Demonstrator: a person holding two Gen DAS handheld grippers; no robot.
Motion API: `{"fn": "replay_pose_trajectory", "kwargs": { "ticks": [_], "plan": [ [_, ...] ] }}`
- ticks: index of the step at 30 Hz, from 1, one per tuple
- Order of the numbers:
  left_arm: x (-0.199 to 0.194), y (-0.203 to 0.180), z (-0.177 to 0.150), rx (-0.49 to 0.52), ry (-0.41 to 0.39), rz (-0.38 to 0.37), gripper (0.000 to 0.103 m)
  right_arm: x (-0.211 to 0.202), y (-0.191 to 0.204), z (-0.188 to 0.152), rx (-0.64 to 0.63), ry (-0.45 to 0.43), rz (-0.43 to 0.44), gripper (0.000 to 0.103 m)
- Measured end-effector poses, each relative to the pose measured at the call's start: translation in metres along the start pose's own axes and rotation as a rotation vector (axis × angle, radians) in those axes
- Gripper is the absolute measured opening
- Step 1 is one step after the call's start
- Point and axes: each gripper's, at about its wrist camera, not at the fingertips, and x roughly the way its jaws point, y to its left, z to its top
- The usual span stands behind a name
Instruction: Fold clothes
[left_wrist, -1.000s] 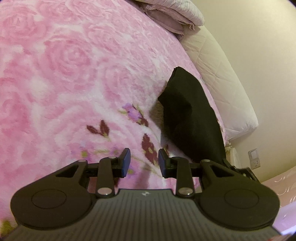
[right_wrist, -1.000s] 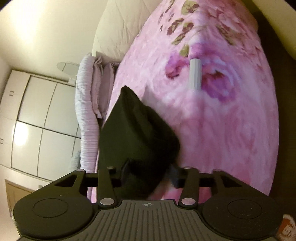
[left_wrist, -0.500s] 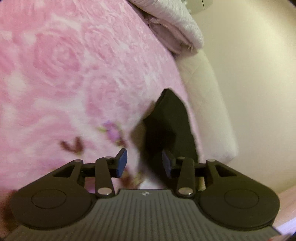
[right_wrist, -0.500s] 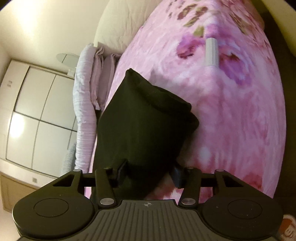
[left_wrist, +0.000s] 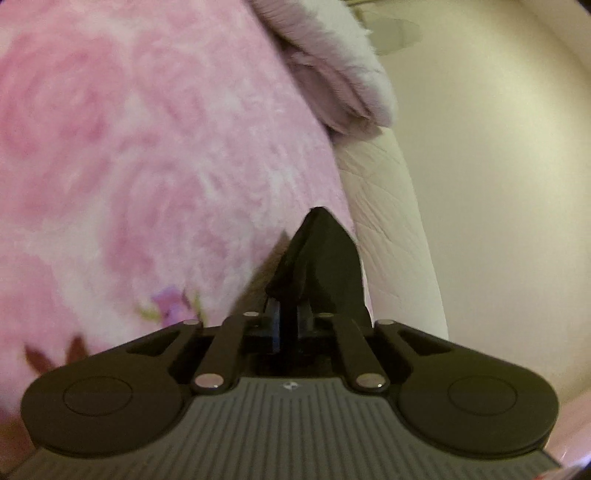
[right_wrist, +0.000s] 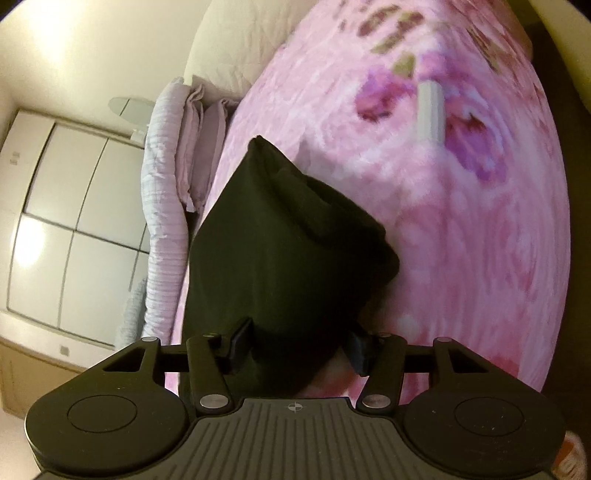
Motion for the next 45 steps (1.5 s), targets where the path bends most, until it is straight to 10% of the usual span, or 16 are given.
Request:
{"fn": "replay_pose_trajectory", "kwargs": {
  "ticks": [19,45],
  "plan": [
    [-0.01,-0.006,0.011,0.135,0.065,0.003,0.003,0.015,0.013,0.002,-0.177,-0.032,-0.071,0.042],
    [0.008,-0.028,-0.004,0.433,0.112,0.274,0.007,0.023,0.007,0.004,-0.23,-0.015,-0.058,0.042]
  ]
}}
